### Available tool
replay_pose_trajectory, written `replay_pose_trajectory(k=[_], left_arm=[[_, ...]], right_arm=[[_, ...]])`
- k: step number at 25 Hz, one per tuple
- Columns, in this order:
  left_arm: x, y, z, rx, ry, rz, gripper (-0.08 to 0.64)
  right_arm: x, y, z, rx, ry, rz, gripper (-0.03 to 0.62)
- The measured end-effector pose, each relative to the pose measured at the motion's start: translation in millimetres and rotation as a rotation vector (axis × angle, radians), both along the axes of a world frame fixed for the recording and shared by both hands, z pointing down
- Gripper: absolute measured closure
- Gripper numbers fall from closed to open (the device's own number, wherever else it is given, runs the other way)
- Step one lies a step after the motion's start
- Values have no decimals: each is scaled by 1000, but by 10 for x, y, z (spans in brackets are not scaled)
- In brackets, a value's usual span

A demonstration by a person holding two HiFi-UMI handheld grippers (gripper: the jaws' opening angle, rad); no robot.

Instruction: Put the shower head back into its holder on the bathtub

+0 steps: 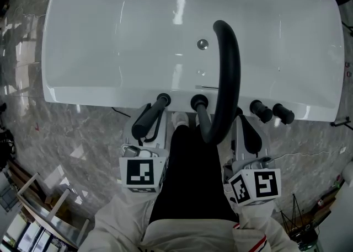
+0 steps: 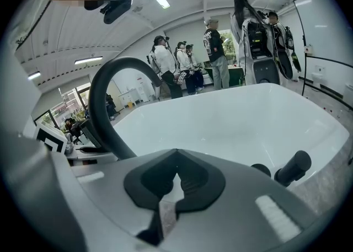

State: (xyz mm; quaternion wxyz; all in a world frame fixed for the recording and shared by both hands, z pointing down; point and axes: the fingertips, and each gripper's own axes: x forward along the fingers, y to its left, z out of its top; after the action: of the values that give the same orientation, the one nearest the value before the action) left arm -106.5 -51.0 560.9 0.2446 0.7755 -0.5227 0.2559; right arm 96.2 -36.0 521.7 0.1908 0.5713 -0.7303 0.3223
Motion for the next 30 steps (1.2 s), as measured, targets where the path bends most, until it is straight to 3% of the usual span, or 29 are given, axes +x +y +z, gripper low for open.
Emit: replay_pose_trajectory(k=[30], left_arm=[[47, 52, 219, -13, -22, 14, 417]], right_arm=[[-48, -1, 134, -30, -7, 0, 588]])
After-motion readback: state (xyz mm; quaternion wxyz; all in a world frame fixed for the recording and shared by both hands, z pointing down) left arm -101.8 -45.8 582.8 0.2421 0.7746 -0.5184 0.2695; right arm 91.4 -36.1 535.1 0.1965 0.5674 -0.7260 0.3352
